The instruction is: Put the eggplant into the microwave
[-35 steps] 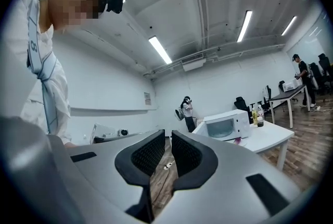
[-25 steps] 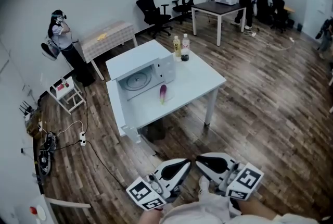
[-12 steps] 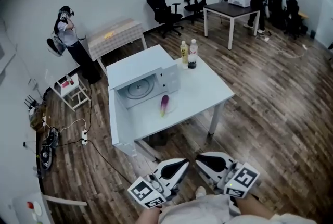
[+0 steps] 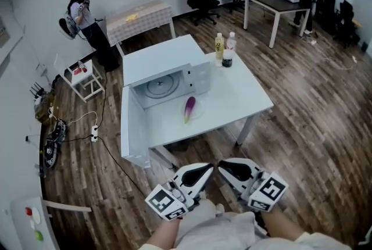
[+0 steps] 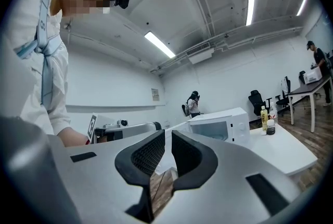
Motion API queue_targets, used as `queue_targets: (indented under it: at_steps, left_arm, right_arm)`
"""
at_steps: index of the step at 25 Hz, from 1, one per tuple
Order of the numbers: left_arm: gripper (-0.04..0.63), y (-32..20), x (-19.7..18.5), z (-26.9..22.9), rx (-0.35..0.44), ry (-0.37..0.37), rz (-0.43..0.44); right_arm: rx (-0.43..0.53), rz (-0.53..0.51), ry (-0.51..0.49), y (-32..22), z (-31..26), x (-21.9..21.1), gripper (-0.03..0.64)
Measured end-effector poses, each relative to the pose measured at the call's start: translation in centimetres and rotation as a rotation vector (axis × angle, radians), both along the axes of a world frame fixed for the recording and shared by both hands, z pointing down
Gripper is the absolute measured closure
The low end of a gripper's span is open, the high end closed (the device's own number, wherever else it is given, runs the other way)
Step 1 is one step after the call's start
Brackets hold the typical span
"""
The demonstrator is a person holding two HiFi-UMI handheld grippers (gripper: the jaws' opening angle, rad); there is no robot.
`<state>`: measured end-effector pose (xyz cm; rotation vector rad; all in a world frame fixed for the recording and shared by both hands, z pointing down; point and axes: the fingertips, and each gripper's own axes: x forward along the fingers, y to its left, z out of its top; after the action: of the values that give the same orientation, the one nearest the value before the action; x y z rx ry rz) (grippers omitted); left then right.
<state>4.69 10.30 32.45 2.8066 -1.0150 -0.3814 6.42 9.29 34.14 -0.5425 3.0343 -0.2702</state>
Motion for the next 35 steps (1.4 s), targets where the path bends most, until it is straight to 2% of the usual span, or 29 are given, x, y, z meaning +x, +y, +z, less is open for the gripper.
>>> queue_targets:
  at_steps: [13, 23, 30, 35]
  left_arm:
    - [0.592, -11.0, -6.0, 5.2, -0.055, -0.073, -0.109]
    - [0.588, -17.2, -10.4, 7.3, -0.061, -0.092, -0.156]
    - [0.574, -19.8, -11.4, 8.7, -0.090, -0.092, -0.210]
    - [0.552, -22.0, -11.6, 11.3, -0.148, -0.121, -0.303]
  right_arm:
    - [-0.064, 0.013, 0.037, -11.0, 3.8, -3.5, 0.572]
    - [-0.059, -0.010, 0.048, -16.7, 4.0, -7.3, 0.572]
    - [-0.085, -0.069, 0.079, -19.3, 5.0, -8.5, 0.572]
    - [-0.096, -0.163, 0.106, -21.3, 5.9, -8.8, 0.572]
